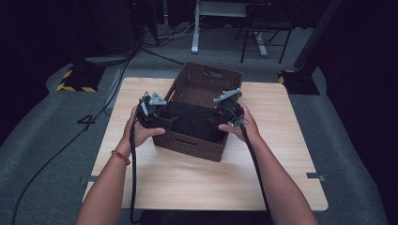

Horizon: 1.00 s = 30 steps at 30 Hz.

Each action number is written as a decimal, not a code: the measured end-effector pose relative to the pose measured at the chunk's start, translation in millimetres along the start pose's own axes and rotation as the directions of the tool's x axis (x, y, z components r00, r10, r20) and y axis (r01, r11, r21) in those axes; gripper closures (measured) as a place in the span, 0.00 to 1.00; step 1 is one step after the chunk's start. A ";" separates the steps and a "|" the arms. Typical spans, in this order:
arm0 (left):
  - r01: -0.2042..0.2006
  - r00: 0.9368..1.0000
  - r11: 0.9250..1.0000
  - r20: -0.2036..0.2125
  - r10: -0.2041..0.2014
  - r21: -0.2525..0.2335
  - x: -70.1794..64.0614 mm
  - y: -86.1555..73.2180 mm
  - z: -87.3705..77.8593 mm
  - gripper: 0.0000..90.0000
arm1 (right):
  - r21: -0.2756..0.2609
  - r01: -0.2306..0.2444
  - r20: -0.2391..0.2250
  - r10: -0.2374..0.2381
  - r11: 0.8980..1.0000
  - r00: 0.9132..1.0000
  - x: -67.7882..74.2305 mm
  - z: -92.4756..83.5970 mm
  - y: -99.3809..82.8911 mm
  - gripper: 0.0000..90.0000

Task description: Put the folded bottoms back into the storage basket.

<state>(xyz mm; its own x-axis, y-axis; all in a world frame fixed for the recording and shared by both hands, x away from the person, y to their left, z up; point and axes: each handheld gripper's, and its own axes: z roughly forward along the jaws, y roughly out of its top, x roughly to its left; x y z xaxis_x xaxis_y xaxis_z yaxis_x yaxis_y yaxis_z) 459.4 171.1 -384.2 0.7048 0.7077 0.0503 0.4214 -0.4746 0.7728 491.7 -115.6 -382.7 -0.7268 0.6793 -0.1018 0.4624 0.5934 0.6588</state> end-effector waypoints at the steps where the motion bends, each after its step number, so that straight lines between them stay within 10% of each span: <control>1: -0.002 1.000 1.000 0.000 0.002 -0.002 -1.2 0.4 -1.8 0.22 | -0.013 0.004 0.000 -0.004 1.000 1.000 -0.8 -4.6 -1.5 0.28; 30: -0.160 0.987 0.986 -0.015 0.159 -0.044 -63.6 -23.6 -44.9 0.21 | -0.089 0.100 0.087 -0.093 0.991 0.992 1.2 -70.4 -43.7 0.30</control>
<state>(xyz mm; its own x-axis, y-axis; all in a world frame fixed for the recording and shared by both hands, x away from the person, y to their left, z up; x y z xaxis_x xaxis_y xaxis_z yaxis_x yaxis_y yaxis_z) 379.0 160.8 -377.2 0.7539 0.6312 0.1824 0.2780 -0.5579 0.7820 434.8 -171.1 -359.2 -0.7193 0.6565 -0.2270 0.3401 0.6178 0.7090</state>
